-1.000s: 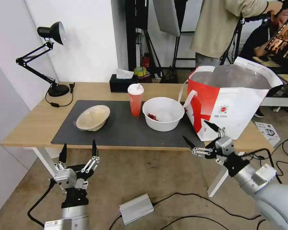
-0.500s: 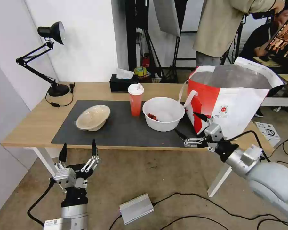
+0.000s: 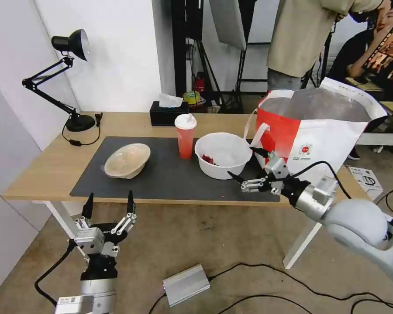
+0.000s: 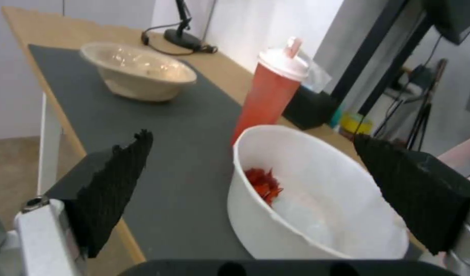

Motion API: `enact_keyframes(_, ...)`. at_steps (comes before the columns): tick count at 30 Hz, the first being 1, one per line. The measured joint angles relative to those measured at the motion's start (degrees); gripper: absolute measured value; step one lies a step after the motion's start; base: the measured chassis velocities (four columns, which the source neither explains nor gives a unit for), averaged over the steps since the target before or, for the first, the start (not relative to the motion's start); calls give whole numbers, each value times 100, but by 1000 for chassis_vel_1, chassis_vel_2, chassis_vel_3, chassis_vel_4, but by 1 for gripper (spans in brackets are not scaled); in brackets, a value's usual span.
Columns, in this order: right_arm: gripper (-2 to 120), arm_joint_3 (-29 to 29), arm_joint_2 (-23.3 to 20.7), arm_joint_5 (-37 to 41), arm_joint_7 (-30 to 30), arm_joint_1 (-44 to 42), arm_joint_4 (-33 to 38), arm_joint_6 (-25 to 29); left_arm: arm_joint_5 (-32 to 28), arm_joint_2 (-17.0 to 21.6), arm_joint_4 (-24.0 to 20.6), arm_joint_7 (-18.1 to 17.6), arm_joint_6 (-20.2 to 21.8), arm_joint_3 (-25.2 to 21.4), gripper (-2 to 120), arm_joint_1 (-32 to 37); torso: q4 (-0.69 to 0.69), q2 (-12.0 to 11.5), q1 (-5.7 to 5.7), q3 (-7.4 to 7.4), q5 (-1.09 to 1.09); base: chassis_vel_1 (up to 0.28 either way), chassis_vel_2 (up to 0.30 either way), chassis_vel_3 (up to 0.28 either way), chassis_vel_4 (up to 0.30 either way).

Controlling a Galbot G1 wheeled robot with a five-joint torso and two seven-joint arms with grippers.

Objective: Pick up the trash from the table and place it into the takeout bag.

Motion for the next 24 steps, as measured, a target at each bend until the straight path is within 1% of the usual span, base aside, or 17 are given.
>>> enact_keyframes(1,100,0,0,0,0,0,0,0,0,0,0,0,0,0,100,0,0,0,0,0,0,0,0,0,0)
enact_keyframes(5,100,-619,-4,132,-56,707,-181,-35,-7,119,85,50,-79,24,100,4,0,0,0,0,0,0,0,0,0)
enact_keyframes(6,100,-619,-4,132,-56,707,-181,-35,-7,119,85,50,-79,24,100,4,0,0,0,0,0,0,0,0,0)
enact_keyframes(10,100,-1324,24,256,-133,1442,-337,-76,-7,191,172,64,-146,20,100,7,0,0,0,0,0,0,0,0,0)
enact_keyframes(11,100,-1324,24,256,-133,1442,-337,-76,-7,191,172,64,-146,20,100,7,0,0,0,0,0,0,0,0,0)
enact_keyframes(14,100,-1988,101,320,-203,2029,-517,-105,-21,220,226,76,-198,12,100,4,0,0,0,0,1,0,0,0,0)
enact_keyframes(15,100,-2112,130,333,-232,2162,-562,-120,-27,227,239,80,-210,11,100,4,0,0,0,0,0,0,0,0,0)
enact_keyframes(16,100,-2112,130,333,-232,2162,-562,-120,-27,227,239,80,-210,11,100,4,0,0,0,0,0,0,0,0,0)
enact_keyframes(20,100,-2536,239,445,-408,2697,-719,-297,-66,274,317,100,-282,10,100,5,0,1,-1,0,0,0,0,0,0)
enact_keyframes(21,100,-2536,239,445,-408,2697,-719,-297,-66,274,317,100,-282,10,100,5,0,1,-1,0,0,0,0,0,0)
enact_keyframes(24,100,-2909,338,534,-446,3135,-835,-315,-132,288,325,102,-294,2,100,-7,1,1,-1,0,0,0,0,0,0)
